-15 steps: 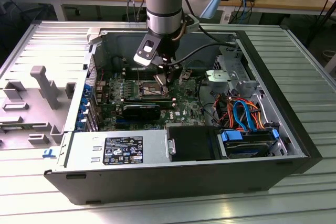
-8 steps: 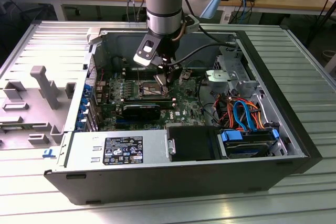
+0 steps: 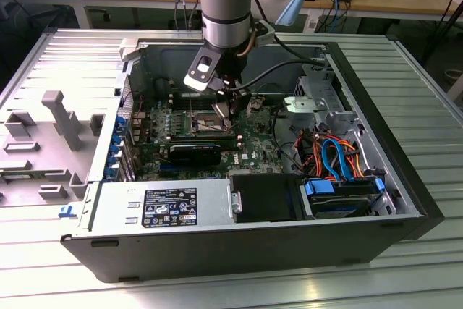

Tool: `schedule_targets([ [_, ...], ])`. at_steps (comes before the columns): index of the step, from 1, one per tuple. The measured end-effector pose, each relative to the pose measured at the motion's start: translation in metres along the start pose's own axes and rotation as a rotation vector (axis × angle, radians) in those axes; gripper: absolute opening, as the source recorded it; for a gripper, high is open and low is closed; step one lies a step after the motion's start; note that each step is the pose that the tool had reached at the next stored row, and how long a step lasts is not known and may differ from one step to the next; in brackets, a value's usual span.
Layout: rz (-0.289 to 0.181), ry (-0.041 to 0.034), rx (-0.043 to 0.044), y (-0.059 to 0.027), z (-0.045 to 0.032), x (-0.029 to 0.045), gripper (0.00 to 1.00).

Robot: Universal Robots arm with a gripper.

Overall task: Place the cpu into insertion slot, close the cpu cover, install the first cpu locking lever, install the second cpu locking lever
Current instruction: 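Place the cpu into insertion slot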

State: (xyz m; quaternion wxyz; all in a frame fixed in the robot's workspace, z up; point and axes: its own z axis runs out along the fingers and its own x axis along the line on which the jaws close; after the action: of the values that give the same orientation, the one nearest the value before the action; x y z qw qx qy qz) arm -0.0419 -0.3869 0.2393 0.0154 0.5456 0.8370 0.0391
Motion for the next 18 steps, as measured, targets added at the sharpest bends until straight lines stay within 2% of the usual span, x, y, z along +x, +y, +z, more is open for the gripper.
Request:
schedule_targets([
  [18,0.01,-0.0008,-0.0002,-0.0001,0.001,0.0,0.54],
])
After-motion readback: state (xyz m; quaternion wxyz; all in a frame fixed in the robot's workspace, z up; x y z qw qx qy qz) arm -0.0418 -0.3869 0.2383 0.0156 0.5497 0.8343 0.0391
